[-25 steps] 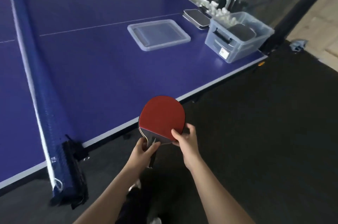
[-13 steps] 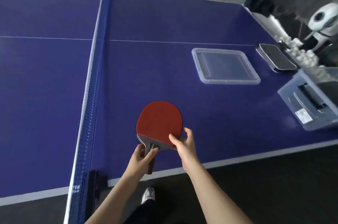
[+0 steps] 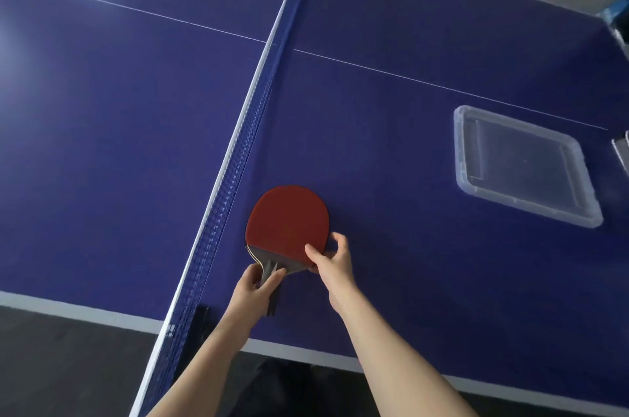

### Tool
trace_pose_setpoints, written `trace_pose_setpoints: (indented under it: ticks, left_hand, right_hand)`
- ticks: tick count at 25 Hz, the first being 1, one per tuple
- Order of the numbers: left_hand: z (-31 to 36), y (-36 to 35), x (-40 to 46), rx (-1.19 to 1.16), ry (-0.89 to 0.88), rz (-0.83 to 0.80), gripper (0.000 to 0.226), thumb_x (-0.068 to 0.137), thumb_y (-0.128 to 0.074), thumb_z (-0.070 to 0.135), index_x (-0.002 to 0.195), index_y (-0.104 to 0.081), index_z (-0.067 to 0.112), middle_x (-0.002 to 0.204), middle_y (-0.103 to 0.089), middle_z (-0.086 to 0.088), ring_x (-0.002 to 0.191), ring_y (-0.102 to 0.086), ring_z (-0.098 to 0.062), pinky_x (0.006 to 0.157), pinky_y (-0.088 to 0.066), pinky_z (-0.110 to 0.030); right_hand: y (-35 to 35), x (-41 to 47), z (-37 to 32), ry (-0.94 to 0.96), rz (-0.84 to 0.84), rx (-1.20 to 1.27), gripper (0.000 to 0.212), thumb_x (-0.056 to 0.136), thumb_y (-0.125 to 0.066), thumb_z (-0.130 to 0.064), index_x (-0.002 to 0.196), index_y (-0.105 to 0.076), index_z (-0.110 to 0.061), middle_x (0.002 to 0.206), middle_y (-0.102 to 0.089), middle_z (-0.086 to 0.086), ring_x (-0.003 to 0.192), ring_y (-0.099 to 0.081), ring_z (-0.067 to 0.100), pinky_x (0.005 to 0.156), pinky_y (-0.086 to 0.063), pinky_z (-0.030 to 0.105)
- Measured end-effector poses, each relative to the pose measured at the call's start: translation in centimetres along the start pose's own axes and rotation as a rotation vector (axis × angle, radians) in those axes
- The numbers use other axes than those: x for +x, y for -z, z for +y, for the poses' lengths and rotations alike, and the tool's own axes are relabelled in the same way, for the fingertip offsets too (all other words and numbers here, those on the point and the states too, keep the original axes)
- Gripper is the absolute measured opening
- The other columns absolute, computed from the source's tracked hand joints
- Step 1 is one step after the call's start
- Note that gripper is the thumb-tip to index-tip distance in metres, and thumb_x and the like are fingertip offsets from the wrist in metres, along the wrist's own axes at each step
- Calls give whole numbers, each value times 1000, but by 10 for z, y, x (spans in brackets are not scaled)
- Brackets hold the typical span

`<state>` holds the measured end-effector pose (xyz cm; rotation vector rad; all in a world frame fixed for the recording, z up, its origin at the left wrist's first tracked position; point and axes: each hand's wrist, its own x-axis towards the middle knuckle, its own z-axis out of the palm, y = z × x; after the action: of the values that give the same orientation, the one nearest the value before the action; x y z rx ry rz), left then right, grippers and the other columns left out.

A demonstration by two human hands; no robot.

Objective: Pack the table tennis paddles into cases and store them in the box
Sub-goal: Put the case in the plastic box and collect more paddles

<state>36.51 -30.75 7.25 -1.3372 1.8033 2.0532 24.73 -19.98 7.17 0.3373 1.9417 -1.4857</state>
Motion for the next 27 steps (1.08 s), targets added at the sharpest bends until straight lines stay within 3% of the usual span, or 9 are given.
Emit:
trace_pose_setpoints:
  ticks: [3,6,10,16,18,20,23,27]
  left_hand:
    - [-4,2,5,86,2,78,15,87,-66,39,84,-56,29,89,-60,2,78,-58,-14,66,-48,-27]
    - [-9,4,9,166,3,98,28,86,-67,39,81,-58,14,73,-58,1,65,-53,-13,61,-41,-29]
    - [-13,5,9,262,-19,175,29,86,-66,40,80,-59,13,78,-59,-5,65,-54,-14,49,-38,-17]
    - [-12,-1,5,305,-59,246,34,85,-68,36,82,-59,3,85,-56,-7,82,-54,-23,64,-38,-29]
    - [-12,-1,4,282,-60,254,28,84,-70,35,86,-57,10,88,-52,-2,87,-52,-21,70,-36,-29]
    - [-12,-1,2,267,-66,258,28,81,-73,34,93,-53,18,91,-49,2,90,-50,-18,76,-35,-26]
    - [-17,-3,1,300,-81,256,32,79,-76,33,92,-57,11,94,-49,-2,95,-51,-23,83,-42,-33]
    - [-12,-4,-4,432,-162,360,49,77,-78,33,111,-57,4,108,-51,-12,108,-47,-32,93,-41,-43]
  right_hand:
    - [-4,3,5,-36,9,-44,53,81,-74,-26,123,-42,-31,118,-60,5,102,-63,22,85,-56,36]
    - [-8,3,8,-22,34,-78,56,81,-73,-27,127,-42,-27,115,-62,3,101,-63,21,91,-53,44]
    - [-15,-1,8,-10,82,-132,54,82,-72,-26,128,-43,-25,109,-63,0,97,-63,20,90,-54,43]
    - [-21,-7,2,-2,161,-248,58,84,-68,-28,135,-42,-23,124,-50,7,101,-57,23,82,-52,36]
    - [-19,-7,2,13,144,-275,59,84,-69,-27,136,-42,-20,128,-49,10,107,-56,25,88,-52,39]
    - [-17,-7,2,20,117,-317,63,85,-69,-26,139,-39,-19,132,-48,9,114,-53,24,90,-48,33]
    - [-12,-10,2,10,83,-358,66,84,-68,-28,141,-36,-19,135,-46,6,119,-50,22,91,-43,31]
    - [6,-15,6,32,66,-343,61,84,-69,-25,138,-40,-20,123,-52,5,102,-55,16,81,-43,24]
